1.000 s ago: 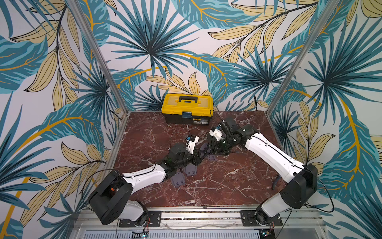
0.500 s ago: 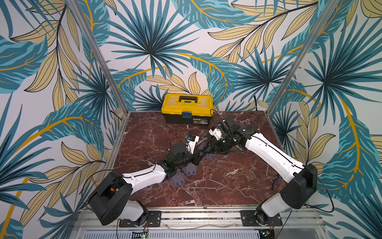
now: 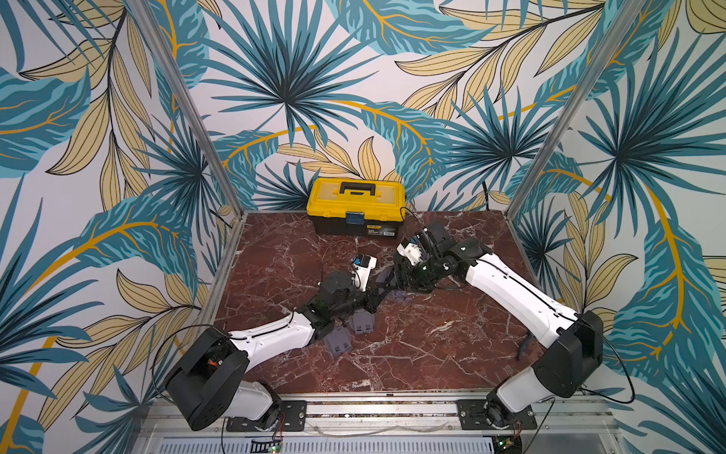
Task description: Open the phone stand
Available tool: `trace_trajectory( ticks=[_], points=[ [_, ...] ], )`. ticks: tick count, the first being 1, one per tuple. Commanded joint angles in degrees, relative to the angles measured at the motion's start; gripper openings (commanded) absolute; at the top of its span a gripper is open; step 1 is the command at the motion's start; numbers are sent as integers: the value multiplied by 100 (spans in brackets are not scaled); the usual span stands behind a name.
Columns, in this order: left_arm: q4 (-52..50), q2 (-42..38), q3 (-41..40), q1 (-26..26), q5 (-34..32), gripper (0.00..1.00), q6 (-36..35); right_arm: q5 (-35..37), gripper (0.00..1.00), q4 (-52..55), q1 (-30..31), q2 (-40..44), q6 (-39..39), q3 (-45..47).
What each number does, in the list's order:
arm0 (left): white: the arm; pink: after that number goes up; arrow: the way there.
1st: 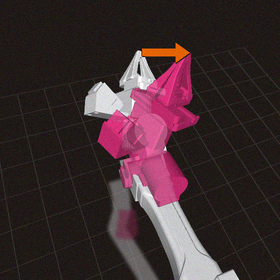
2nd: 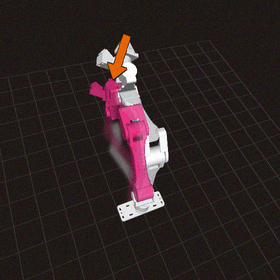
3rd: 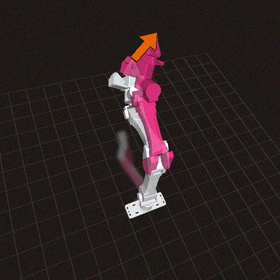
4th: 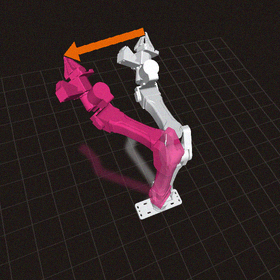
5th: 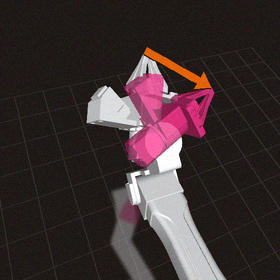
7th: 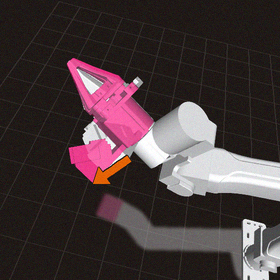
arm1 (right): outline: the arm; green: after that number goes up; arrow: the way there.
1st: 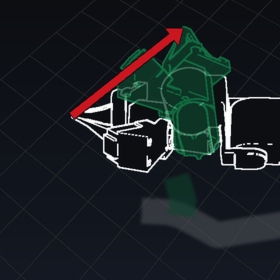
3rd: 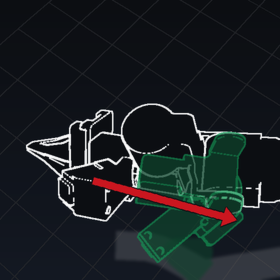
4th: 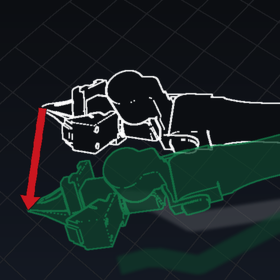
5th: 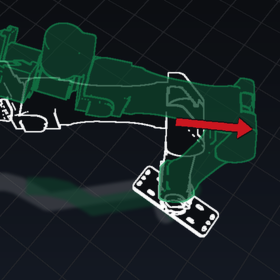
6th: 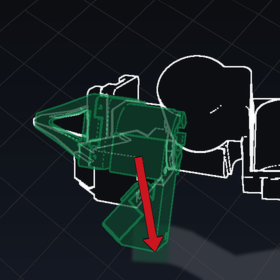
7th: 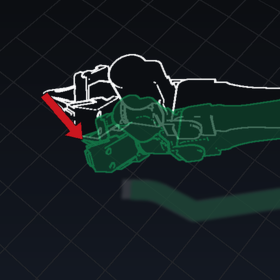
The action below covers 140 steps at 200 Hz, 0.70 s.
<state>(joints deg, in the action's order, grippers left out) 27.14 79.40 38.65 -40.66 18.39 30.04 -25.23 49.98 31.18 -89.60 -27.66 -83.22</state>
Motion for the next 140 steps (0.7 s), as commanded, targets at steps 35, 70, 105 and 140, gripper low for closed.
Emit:
trace_trajectory(
  ticks=[35, 70, 105, 140],
  points=[
    [345, -350, 11, -28, 107, 0, -7, 840, 80, -590, -7, 386, -332, 145],
    [345, -321, -33, -20, 77, 0, 32, 1193, 80, -665, -14, 542, -379, 148],
    [345, -306, 10, -26, 25, 0, 46, 1116, 75, -503, -11, 480, -308, -2],
    [345, -234, 50, -29, 41, 0, 54, 974, 72, -393, -13, 302, -254, -81]
  ],
)
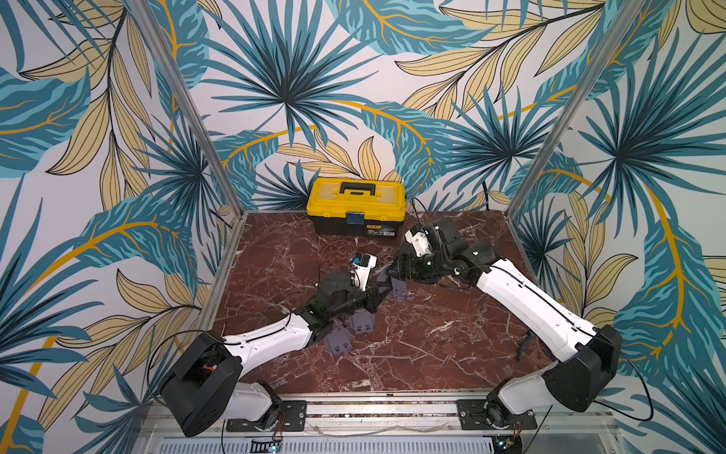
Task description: Open the phone stand
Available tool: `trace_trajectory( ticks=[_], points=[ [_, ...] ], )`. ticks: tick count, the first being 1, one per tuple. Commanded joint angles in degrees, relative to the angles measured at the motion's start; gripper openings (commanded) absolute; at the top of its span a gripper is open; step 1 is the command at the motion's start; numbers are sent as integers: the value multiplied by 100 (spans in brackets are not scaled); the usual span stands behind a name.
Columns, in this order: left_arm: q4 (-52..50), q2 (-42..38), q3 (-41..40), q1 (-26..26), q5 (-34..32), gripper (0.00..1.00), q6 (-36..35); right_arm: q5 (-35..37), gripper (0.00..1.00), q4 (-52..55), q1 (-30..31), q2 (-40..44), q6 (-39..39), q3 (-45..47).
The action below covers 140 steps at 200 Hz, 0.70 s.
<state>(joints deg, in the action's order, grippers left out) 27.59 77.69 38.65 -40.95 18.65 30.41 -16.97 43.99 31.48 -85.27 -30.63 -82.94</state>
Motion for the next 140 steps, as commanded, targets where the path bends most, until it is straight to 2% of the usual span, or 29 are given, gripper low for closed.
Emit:
trace_trajectory(
  ticks=[1, 113, 140],
  points=[
    [299, -62, 52, 0, 6, 0, 17, 140, 72, 206, -45, -135, 46, -113],
    [308, 27, 98, 0, -33, 0, 17, -318, 69, 48, -29, -304, -25, -78],
    [308, 36, 99, 3, -43, 0, 26, -279, 60, 49, -28, -297, -16, -71]
  ],
)
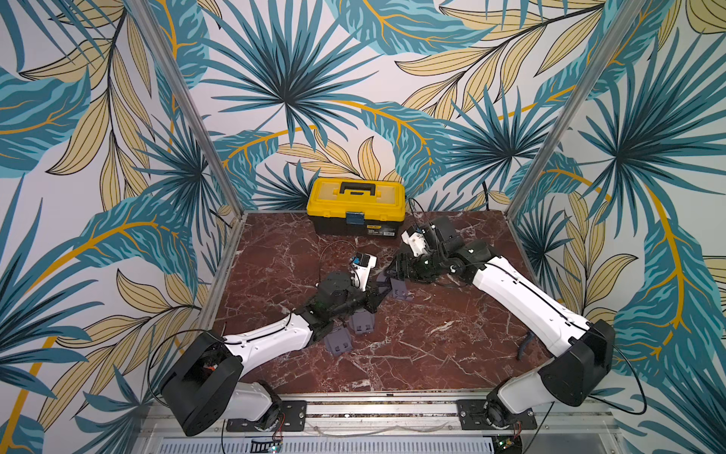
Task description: Open the phone stand
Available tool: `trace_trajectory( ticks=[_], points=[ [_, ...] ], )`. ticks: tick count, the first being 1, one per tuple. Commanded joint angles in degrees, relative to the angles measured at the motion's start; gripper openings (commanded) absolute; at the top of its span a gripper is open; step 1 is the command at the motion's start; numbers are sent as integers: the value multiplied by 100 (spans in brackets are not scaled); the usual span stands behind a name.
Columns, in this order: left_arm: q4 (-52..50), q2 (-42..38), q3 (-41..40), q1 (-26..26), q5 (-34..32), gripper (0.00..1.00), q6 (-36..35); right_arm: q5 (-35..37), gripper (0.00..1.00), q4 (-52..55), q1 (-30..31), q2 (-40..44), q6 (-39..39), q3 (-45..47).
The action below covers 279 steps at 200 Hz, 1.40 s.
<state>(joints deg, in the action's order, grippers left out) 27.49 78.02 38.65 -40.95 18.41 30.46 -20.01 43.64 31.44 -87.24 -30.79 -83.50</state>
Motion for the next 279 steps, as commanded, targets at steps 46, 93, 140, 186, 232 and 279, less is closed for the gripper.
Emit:
trace_trajectory(
  ticks=[46, 93, 140, 186, 232, 279],
  points=[
    [310, 27, 107, 10, -79, 0, 52, 89, 45, 92, -24, -83, 29, -19],
    [440, 216, 50, 166, -240, 0, 487, 733, 38, 58, -19, 158, -19, 59],
    [585, 485, 42, 333, -411, 0, 961, 1343, 35, -410, -19, 525, -354, 432],
    [704, 786, 46, 499, -529, 0, 1511, 1760, 33, -778, 40, 638, -526, 567],
    [706, 1120, 54, 631, -644, 0, 2010, 2258, 32, -727, 169, 719, -490, 528],
    [707, 1596, 171, 694, -785, 0, 2543, 3110, 31, -596, 470, 951, -547, 562]
  ],
)
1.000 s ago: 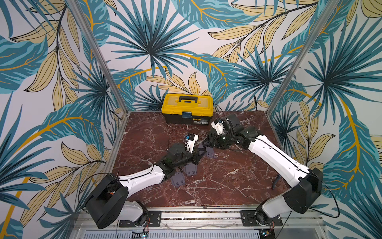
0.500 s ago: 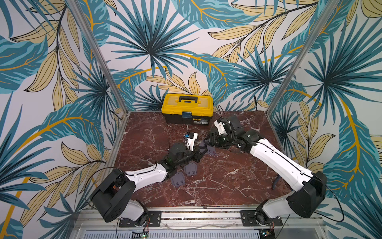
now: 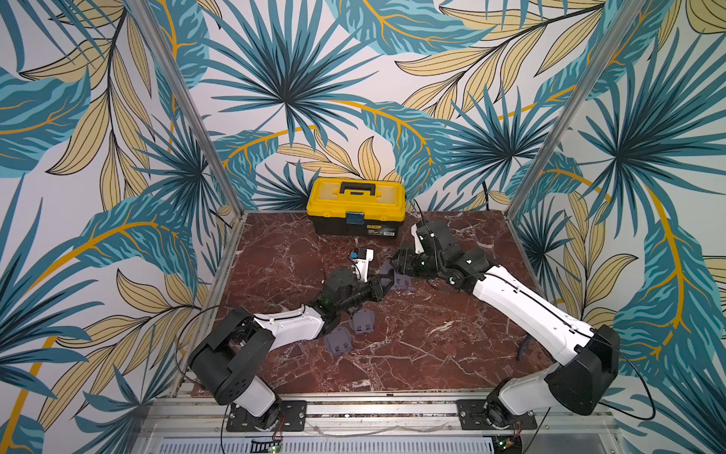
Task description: Open the phone stand
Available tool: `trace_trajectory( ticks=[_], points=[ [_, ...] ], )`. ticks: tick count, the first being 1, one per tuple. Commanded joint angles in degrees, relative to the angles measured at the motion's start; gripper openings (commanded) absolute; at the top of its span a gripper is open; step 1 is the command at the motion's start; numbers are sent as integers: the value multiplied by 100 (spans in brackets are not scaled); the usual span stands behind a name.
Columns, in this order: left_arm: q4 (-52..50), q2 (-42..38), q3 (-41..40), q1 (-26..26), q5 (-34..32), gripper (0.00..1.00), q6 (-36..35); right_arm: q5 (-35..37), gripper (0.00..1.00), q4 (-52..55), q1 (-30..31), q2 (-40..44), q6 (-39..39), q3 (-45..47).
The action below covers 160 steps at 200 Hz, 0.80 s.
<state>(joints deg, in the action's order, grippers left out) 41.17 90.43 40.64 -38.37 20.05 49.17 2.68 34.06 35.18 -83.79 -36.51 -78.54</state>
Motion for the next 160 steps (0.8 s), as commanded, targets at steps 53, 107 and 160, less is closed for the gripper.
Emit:
trace_trajectory(
  ticks=[53, 107, 160],
  points=[
    [-560, 663, 136, 479, -1042, 0, 1203, 1782, 32, 353, 602, 750, -188, 220],
    [-513, 730, 155, 497, -1034, 0, 1553, 2441, 31, 373, 1010, 671, -284, 234],
    [-408, 767, 61, 549, -1030, 0, 1832, 2811, 31, 215, 1310, 714, -368, 384]
  ],
)
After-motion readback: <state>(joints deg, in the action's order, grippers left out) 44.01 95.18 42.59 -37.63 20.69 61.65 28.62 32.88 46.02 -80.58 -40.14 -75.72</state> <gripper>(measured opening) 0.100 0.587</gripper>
